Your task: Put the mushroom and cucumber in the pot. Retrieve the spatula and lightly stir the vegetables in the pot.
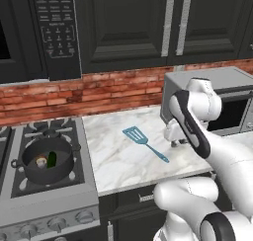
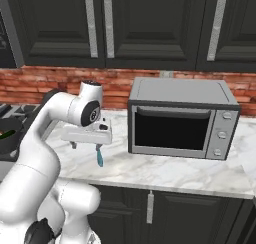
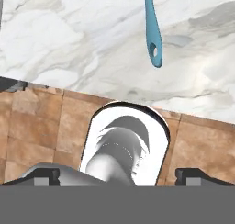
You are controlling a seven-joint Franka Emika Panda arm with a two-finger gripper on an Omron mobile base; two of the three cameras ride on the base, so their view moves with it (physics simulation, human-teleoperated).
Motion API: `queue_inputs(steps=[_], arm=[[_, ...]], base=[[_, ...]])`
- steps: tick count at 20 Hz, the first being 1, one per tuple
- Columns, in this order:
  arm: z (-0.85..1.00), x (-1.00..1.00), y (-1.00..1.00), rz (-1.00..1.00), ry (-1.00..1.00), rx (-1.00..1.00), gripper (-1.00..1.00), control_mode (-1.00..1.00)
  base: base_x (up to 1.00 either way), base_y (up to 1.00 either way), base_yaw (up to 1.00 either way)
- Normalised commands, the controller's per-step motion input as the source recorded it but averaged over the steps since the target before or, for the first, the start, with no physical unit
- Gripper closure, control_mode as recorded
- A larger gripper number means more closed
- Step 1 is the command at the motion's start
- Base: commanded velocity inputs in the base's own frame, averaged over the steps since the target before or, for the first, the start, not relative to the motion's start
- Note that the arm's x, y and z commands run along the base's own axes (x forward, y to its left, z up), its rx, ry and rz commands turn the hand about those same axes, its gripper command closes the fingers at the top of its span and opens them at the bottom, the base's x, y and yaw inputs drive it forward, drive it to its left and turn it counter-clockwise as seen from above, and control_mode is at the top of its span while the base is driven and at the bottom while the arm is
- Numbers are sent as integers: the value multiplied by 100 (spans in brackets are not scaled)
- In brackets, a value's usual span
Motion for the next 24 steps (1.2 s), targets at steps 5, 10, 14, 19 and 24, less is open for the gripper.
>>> queue_inputs(steps=[5,10,14,19,24], arm=[[-29,65,30,0,13,-3,-100,-100],[-2,46,0,0,0,-13,-100,-100],[-49,45,0,0,0,-5,-100,-100],[-81,37,0,0,-2,0,-100,-100],[-50,42,0,0,-7,0,-100,-100]], base=[[0,0,0],[0,0,0],[0,0,0],[0,0,0],[0,0,0]])
